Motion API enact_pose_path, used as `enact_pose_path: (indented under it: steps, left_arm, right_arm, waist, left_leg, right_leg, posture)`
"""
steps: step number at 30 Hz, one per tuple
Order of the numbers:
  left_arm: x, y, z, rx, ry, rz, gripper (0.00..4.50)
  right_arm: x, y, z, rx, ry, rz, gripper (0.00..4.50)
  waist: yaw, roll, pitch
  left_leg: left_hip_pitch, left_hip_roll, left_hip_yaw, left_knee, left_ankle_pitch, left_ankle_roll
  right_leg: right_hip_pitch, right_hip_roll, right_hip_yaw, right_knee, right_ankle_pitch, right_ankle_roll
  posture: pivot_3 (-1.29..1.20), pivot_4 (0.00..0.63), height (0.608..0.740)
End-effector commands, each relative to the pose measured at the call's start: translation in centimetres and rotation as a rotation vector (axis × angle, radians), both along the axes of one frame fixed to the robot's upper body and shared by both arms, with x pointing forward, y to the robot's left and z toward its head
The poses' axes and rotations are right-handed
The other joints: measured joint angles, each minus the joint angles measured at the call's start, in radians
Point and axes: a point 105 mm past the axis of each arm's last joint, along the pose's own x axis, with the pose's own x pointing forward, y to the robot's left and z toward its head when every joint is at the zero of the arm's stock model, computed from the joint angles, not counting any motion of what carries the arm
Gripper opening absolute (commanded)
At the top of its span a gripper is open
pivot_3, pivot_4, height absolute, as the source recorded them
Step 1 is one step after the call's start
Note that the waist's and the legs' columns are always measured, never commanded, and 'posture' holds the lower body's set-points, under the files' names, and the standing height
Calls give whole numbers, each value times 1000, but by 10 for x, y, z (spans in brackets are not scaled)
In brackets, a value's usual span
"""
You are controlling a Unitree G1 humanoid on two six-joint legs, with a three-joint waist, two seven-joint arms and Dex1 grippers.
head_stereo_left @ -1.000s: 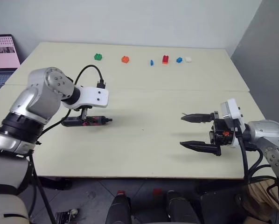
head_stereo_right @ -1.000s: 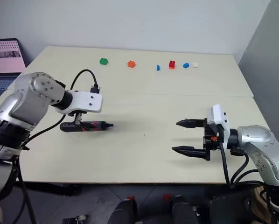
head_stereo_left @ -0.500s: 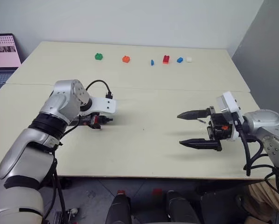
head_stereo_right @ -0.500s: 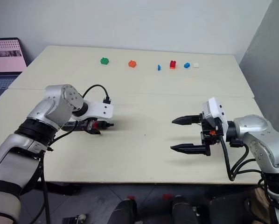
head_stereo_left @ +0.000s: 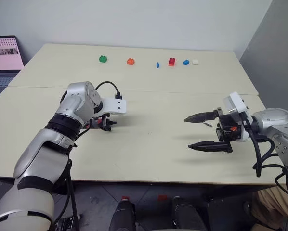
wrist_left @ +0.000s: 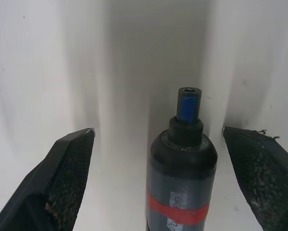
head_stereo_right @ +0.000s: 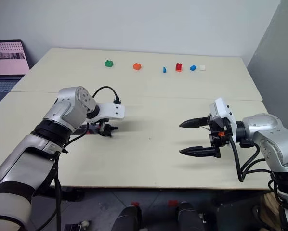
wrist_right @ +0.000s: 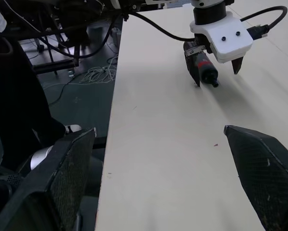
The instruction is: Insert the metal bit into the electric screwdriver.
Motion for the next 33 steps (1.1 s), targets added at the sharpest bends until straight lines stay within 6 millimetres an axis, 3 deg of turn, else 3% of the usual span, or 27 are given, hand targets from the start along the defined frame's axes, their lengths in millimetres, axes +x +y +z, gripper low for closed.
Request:
enact_pose_path:
  steps: [1,33]
  left_arm:
    - [3,-1,14,-8,-19,7,4442]
    - [0,16,22,37,-36,36,4442]
  right_arm:
    - [-4,2,10,5,-41,24,4500]
    - [2,12,16,29,-69,72,4500]
  waist:
    - [-1,0,0]
    - [-4,0,0]
  left_leg:
    - [0,0,0,0,0,0]
    - [0,0,-1,0,0,0]
  right_leg:
    - [0,0,0,0,0,0]
    - [0,0,-1,1,0,0]
  posture:
    - [0,150,740]
    - [0,150,740]
